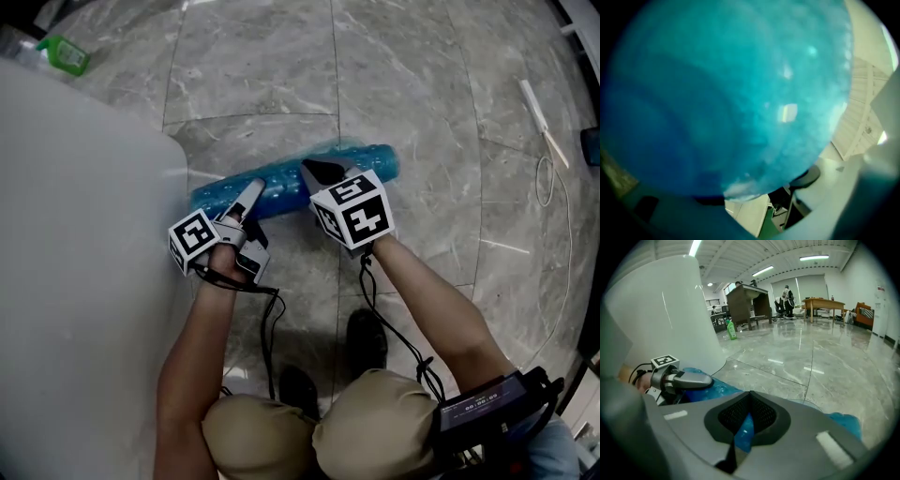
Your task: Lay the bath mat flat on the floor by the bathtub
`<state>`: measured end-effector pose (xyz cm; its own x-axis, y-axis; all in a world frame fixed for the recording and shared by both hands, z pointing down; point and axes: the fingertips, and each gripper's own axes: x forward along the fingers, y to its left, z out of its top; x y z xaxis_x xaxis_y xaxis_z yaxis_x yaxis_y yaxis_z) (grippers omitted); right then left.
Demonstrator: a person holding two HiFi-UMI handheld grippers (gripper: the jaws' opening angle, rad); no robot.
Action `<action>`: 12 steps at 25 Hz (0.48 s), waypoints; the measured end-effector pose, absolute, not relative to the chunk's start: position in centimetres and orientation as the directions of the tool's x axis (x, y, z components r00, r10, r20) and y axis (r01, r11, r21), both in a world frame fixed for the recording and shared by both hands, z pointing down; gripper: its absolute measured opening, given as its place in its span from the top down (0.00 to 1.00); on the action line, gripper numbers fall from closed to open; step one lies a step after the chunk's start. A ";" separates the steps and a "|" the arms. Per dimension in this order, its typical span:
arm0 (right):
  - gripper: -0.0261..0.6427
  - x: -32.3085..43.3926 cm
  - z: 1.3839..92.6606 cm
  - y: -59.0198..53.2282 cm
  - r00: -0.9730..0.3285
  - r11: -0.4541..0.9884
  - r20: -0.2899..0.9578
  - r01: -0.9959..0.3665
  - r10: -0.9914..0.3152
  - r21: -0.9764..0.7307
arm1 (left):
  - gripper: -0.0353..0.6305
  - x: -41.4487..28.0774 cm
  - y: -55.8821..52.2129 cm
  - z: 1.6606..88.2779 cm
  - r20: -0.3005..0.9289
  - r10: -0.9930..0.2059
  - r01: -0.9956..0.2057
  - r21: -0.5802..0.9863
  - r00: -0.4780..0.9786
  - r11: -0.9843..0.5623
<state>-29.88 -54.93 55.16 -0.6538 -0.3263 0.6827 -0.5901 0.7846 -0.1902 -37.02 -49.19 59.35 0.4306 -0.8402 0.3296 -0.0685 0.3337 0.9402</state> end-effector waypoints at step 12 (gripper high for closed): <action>0.96 -29.8 55.3 -54.5 -0.678 0.750 0.645 -0.617 -0.354 -0.237 | 0.62 -33.5 -42.4 61.3 0.563 -0.270 -0.565 0.822 0.781 0.076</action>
